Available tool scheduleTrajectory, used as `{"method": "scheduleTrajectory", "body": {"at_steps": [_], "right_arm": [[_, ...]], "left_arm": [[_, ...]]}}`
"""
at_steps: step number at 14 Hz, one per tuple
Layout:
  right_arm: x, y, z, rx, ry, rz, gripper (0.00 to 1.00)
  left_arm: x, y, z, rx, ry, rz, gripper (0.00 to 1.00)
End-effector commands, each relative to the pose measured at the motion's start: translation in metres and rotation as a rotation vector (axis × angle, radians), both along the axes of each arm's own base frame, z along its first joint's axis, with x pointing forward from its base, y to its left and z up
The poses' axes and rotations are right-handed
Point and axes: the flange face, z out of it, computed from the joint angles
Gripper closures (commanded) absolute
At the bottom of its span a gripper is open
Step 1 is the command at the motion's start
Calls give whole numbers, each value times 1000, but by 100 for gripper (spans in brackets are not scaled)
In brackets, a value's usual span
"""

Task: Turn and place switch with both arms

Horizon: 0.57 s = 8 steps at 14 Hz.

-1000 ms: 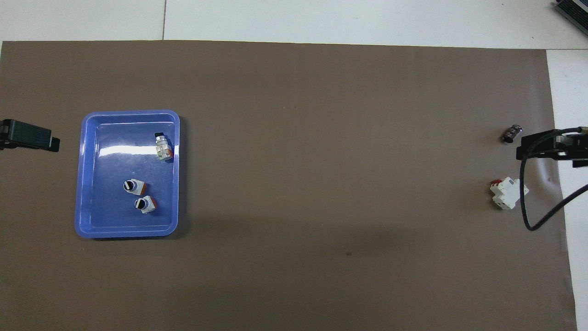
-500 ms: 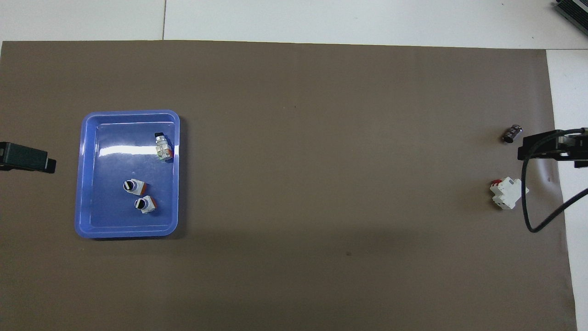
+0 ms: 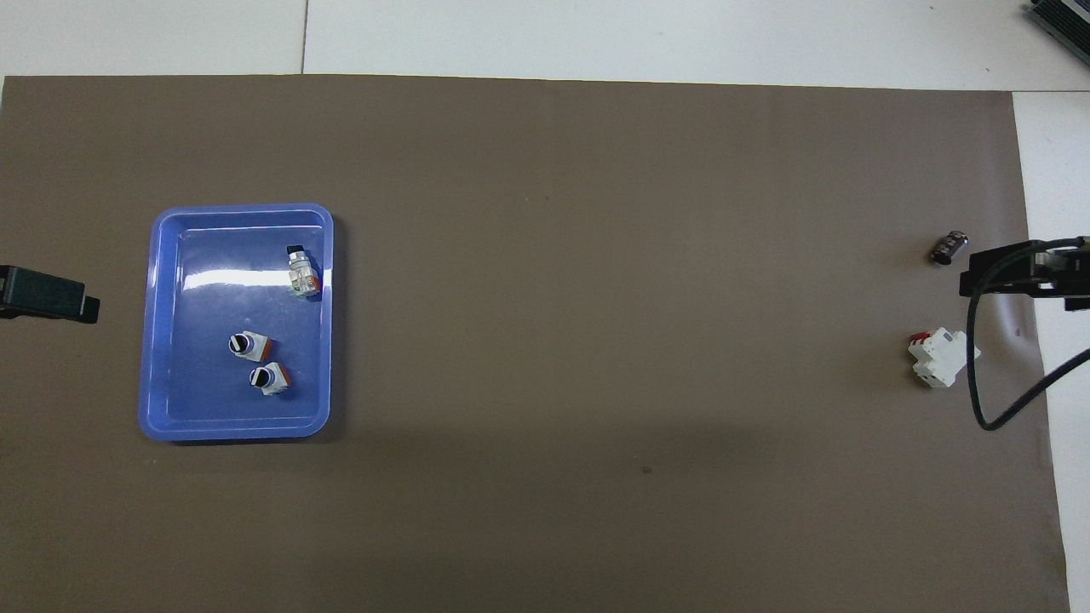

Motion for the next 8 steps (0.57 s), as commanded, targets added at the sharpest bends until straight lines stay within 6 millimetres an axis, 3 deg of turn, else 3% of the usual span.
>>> {"method": "scheduleTrajectory", "body": {"at_steps": [1, 8], "right_arm": [[-7, 0, 1, 15, 6, 13, 1], [-7, 0, 1, 15, 6, 13, 1]], "left_arm": [[-5, 1, 4, 26, -18, 13, 0], [-7, 6, 7, 54, -12, 18, 0]]}}
